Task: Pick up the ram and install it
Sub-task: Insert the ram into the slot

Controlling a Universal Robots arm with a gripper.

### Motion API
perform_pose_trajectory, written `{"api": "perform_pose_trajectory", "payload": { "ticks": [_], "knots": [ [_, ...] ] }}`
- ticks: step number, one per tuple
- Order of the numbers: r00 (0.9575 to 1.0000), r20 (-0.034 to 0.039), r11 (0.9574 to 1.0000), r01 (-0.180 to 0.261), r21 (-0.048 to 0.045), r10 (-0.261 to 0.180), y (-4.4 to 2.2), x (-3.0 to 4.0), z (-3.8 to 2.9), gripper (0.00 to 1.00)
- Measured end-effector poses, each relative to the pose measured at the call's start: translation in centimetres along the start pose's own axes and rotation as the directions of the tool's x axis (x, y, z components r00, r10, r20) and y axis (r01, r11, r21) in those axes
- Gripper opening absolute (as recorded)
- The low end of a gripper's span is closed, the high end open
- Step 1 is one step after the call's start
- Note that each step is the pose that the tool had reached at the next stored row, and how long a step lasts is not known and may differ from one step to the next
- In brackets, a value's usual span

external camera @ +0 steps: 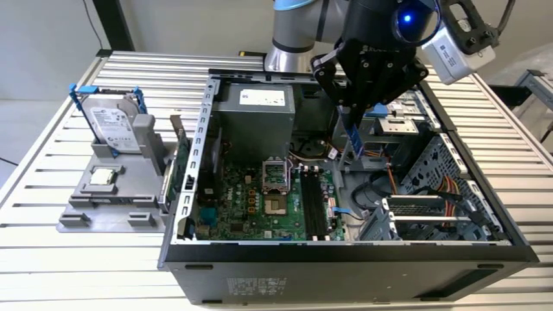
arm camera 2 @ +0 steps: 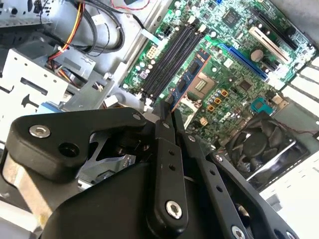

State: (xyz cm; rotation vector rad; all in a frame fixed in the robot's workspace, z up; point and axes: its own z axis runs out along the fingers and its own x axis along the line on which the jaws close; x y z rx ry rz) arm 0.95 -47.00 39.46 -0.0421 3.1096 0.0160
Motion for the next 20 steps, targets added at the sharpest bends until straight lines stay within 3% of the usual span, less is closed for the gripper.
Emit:
{"api": "perform_pose_trajectory", "payload": {
  "ticks": [10, 20],
  "knots": [
    [0.9989, 0.0005, 0.9989, -0.046, 0.0015, 0.046, 0.00, -0.04, 0.00, 0.00],
    [0.9989, 0.0005, 0.9989, -0.048, -0.0007, 0.048, 0.00, -0.04, 0.15, 0.00]
  ]
}}
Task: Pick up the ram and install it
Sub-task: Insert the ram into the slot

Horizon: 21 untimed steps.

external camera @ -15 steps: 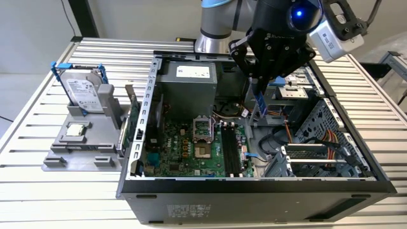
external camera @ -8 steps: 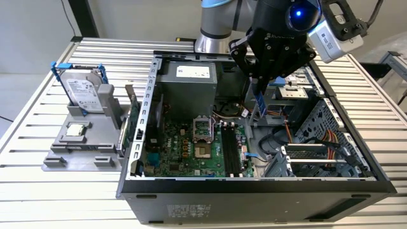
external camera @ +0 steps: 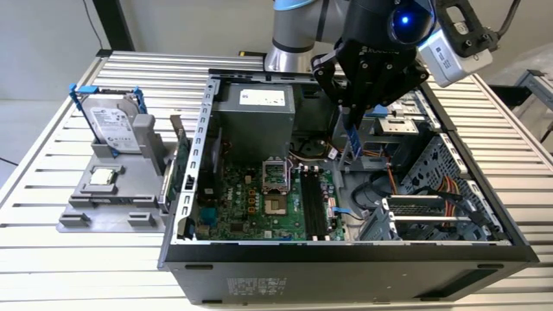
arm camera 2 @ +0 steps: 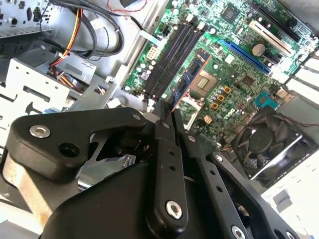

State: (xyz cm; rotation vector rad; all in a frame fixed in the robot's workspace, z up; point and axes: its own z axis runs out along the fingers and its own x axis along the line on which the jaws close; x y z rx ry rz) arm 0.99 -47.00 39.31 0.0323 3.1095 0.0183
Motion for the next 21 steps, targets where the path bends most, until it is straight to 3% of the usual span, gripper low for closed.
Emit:
{"api": "perform_pose_trajectory", "payload": {
  "ticks": [8, 21],
  "knots": [
    [1.0000, -0.0003, 1.0000, 0.000, -0.0057, 0.000, 0.00, -0.35, 0.45, 0.00],
    [1.0000, -0.0004, 1.0000, 0.000, -0.0065, 0.000, 0.00, -0.72, 0.90, 0.00]
  ]
}}
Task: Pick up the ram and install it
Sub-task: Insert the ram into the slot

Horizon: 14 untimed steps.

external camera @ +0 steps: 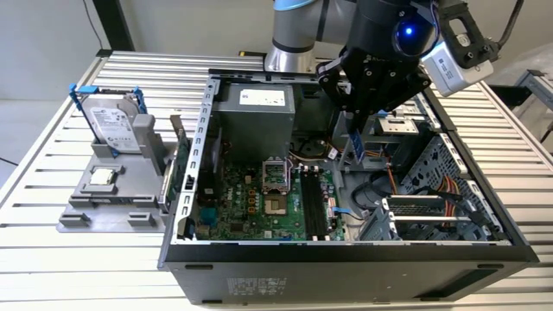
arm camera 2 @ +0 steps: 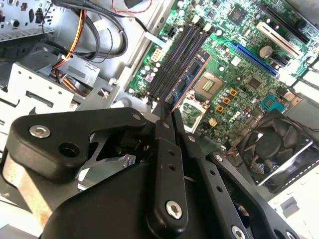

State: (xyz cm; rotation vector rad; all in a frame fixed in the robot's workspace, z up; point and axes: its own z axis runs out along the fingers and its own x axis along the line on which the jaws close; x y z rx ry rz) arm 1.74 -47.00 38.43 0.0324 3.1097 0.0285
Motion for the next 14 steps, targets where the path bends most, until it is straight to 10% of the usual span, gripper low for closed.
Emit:
{"api": "perform_pose_trajectory", "payload": {
  "ticks": [14],
  "knots": [
    [1.0000, 0.0000, 1.0000, 0.000, -0.0009, 0.000, 0.00, 0.01, 0.24, 0.00]
  ]
}}
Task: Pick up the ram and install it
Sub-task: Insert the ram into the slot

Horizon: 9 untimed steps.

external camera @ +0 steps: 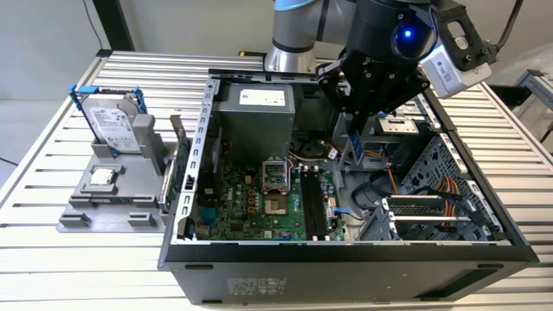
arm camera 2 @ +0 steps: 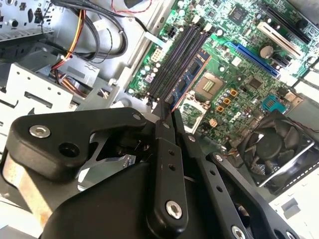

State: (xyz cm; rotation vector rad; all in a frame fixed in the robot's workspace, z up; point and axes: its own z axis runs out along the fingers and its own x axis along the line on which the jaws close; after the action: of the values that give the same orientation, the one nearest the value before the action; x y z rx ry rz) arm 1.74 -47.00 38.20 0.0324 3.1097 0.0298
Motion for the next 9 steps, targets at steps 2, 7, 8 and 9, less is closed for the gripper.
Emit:
{"api": "perform_pose_trajectory", "payload": {
  "ticks": [2, 7, 8, 9],
  "knots": [
    [1.0000, 0.0000, 1.0000, 0.000, 0.0002, 0.000, 0.00, 0.00, 0.08, 0.00],
    [1.0000, 0.0000, 1.0000, 0.000, 0.0011, 0.000, -0.01, 0.02, 0.64, 0.00],
    [1.0000, 0.0000, 1.0000, 0.000, 0.0011, 0.000, -0.01, 0.02, 0.71, 0.00],
    [1.0000, 0.0000, 1.0000, 0.000, 0.0012, 0.000, -0.01, 0.02, 0.78, 0.00]
  ]
}}
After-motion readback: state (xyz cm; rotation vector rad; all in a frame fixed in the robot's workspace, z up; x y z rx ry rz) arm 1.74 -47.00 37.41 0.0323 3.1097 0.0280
